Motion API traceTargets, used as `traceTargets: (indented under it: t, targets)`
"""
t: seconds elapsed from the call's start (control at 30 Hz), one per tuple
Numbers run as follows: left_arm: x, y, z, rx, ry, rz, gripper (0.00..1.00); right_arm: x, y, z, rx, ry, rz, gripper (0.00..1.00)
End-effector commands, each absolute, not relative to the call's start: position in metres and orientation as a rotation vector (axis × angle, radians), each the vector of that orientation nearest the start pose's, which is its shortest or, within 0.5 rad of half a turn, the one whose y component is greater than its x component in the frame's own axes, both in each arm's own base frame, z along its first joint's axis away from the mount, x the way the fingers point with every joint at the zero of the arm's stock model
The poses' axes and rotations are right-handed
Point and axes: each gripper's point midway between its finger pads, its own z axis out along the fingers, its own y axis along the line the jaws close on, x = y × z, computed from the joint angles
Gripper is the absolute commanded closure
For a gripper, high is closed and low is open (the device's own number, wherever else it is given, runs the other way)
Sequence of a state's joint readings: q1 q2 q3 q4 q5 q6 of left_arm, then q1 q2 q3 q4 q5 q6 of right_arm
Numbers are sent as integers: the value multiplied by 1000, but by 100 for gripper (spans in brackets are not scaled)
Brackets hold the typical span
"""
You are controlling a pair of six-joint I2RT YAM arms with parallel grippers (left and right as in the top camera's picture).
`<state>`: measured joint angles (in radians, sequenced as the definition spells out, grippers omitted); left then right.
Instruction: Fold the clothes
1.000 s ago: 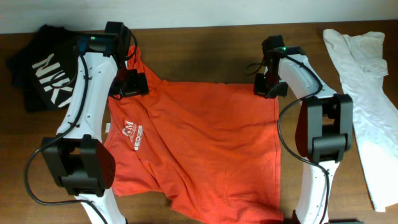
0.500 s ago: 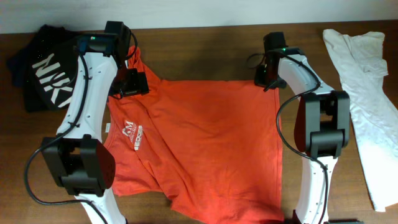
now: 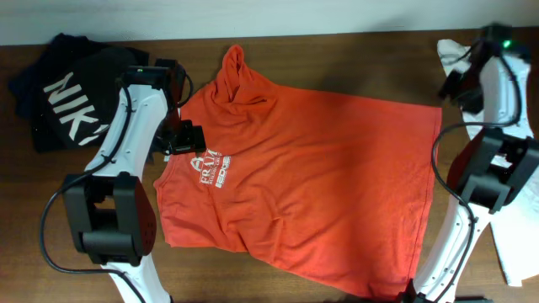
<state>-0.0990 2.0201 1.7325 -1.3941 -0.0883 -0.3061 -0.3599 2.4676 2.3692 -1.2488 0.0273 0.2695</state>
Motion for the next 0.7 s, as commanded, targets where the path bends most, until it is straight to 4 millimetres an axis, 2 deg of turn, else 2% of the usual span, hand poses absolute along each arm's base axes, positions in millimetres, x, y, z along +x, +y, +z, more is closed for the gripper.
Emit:
traceTargets:
  t: [0.0, 0.07, 0.1, 0.17, 0.27, 0.37, 0.43, 0.5, 0.53, 0.6, 0.63, 0.67]
  targets:
    - [344, -21, 124, -321, 3199, 147, 1, 510, -167, 168, 879, 2630, 61, 18]
    - [335, -20, 138, -322, 3189, 144, 1, 502, -150, 211, 835, 2587, 133, 9]
    - [329, -19, 150, -350, 3166, 140, 1, 490, -136, 243, 805, 2555, 183, 3]
    - [322, -19, 175, -375, 3096, 113, 1, 488, -107, 285, 657, 2480, 310, 1]
    - [297, -16, 210, -379, 3040, 97, 1, 479, -62, 328, 551, 2418, 441, 1]
    - [272, -6, 231, -385, 3014, 155, 1, 460, -22, 355, 448, 2416, 460, 1]
    - [256, -4, 245, -384, 2986, 148, 1, 431, -2, 362, 420, 2474, 383, 1]
    - [248, -4, 240, -384, 2999, 143, 1, 398, 5, 355, 419, 2558, 295, 1]
    - [241, -5, 232, -385, 3035, 139, 1, 373, 4, 345, 441, 2616, 229, 1]
    - [230, -8, 200, -389, 3113, 135, 1, 329, -2, 323, 522, 2708, 161, 1]
    - [231, -12, 175, -390, 3137, 106, 1, 303, -2, 310, 535, 2759, 148, 1]
    - [232, -16, 158, -392, 3148, 74, 1, 290, -1, 303, 540, 2783, 144, 1]
